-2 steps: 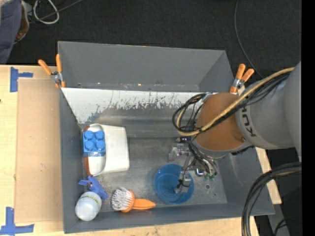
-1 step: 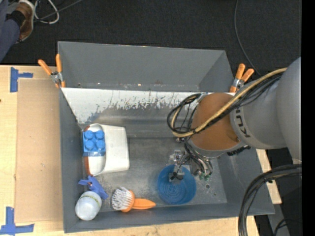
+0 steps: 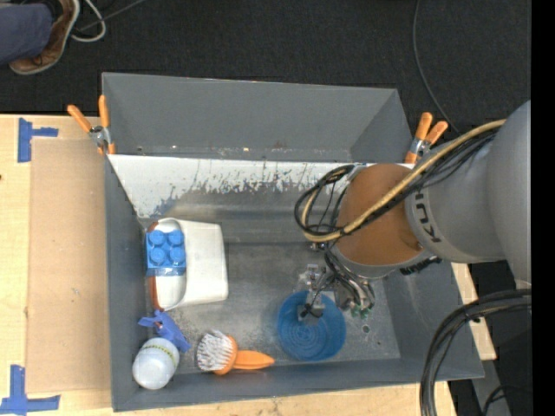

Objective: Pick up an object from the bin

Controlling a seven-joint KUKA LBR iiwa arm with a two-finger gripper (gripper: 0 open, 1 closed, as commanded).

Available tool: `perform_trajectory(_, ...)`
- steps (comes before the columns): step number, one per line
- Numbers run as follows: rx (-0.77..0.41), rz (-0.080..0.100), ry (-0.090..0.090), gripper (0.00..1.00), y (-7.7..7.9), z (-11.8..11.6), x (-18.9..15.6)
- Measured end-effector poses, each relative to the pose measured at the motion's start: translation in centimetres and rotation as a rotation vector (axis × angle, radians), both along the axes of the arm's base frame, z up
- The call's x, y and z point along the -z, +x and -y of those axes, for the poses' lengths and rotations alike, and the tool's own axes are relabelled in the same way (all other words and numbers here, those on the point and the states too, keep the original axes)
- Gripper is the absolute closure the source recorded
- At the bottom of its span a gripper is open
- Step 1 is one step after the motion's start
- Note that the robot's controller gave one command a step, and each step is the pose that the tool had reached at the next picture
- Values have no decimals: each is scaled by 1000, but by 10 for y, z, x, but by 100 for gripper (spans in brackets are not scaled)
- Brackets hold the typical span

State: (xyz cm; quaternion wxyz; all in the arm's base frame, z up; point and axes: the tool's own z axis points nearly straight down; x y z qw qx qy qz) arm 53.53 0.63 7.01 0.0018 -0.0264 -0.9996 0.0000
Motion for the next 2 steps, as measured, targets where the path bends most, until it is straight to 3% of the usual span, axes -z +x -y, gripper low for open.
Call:
perform_trajectory(1, -3, -10, 0, 100, -7, 2, -32)
perform_trajectory(2, -2, 5, 0, 100, -4, 2, -71)
